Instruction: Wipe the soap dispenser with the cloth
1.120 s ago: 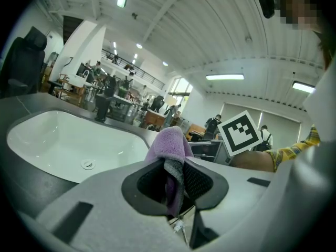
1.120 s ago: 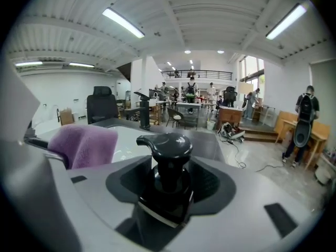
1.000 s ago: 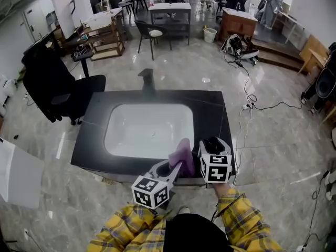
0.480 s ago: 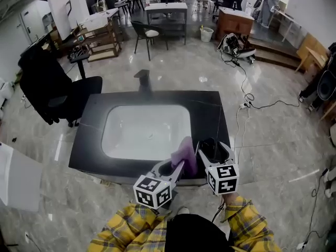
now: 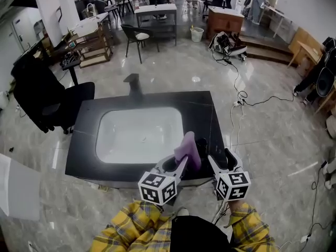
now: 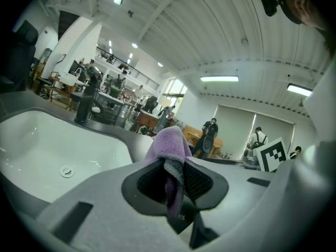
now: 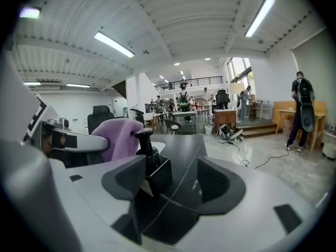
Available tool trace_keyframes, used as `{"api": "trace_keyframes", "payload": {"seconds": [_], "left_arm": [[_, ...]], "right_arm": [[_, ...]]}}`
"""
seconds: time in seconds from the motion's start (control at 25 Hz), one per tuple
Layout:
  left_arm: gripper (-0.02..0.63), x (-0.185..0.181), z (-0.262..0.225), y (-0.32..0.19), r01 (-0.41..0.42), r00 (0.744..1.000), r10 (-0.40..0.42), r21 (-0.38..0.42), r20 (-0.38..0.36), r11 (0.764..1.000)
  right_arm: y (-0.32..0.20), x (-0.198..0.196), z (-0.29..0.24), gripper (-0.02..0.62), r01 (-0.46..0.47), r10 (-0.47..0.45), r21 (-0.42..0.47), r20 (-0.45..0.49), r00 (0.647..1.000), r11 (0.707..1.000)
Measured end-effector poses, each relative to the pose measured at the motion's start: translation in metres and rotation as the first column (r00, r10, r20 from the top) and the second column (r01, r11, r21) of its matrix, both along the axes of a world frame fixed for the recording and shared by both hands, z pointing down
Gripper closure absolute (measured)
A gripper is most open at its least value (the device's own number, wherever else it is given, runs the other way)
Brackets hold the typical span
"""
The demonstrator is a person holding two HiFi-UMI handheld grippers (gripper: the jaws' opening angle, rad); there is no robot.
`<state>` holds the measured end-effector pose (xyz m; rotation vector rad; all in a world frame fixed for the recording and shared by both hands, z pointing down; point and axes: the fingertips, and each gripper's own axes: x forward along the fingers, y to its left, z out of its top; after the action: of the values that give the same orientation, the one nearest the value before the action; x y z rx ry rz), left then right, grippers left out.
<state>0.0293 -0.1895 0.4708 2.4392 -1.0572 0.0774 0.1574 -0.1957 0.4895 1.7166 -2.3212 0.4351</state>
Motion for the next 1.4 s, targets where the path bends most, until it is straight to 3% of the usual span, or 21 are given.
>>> {"api": "trace_keyframes", "payload": {"seconds": [0.44,0.96,1.24,1.4], "left_arm": [[0.541,0.007,0.022,-0.003,0.021,1.000,-0.021,-0.028,0.015,0.999],[0.541,0.006,0.050,0.001,0.008,0.998,-0.002,-0.096,0.056,0.995],[0.541,-0.005,0.050,0.012,-0.002,0.997,0.011,-0.112,0.079,0.994],[0.541,-0.018,0.042,0.014,0.015,0.997,-0.008,-0.090,0.077,0.996]], "right_arm": [[0.011,0.009,0.011,0.322,0.008,-0.007,-0.037,0.027,1.000,0.999],[0.010,-0.009,0.015,0.322,0.135,-0.135,-0.036,0.015,0.991,0.990],[0.001,-0.037,0.008,0.322,0.328,-0.328,-0.014,0.026,0.944,0.945],[-0.013,-0.049,0.004,0.322,0.445,-0.445,-0.003,-0.028,0.895,0.895]]}}
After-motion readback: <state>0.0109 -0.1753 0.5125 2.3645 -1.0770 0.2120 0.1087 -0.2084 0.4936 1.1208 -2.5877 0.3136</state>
